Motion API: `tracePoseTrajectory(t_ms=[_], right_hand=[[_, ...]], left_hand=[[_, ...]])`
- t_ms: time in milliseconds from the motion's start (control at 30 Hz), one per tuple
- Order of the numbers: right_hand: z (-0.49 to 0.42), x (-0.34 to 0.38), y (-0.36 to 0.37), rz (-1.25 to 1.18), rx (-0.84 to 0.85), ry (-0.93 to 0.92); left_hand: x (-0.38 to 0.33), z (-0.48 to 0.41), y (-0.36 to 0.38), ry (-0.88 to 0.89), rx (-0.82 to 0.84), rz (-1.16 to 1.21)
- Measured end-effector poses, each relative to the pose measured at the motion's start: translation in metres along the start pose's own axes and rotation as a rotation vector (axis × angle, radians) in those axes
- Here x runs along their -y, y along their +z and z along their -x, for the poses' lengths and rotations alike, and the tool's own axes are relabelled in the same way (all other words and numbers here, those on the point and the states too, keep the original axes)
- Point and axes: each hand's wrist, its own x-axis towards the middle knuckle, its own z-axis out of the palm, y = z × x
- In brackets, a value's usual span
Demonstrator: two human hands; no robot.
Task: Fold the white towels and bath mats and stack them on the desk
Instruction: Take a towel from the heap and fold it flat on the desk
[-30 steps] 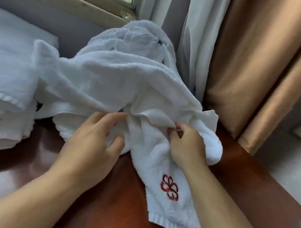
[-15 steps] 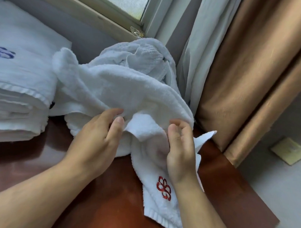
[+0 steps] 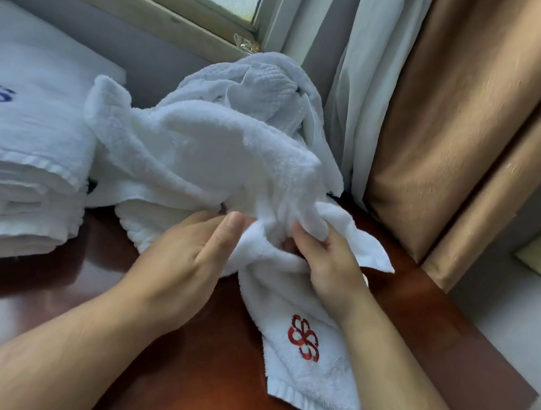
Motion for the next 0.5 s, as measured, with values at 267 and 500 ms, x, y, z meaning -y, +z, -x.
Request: tracePoseTrajectory(t_ms=[267, 500], right_hand=[[-0.002, 0.006, -0.006, -0.521, -0.054, 0.179], [-0.004, 0.013, -0.025, -0.644, -0.378, -0.101]], left_hand=[[0.000, 0.000, 0.005, -0.041, 0.034, -0.278], [-0.005, 0.001, 0.002, -0.027, -0.019, -0.210]])
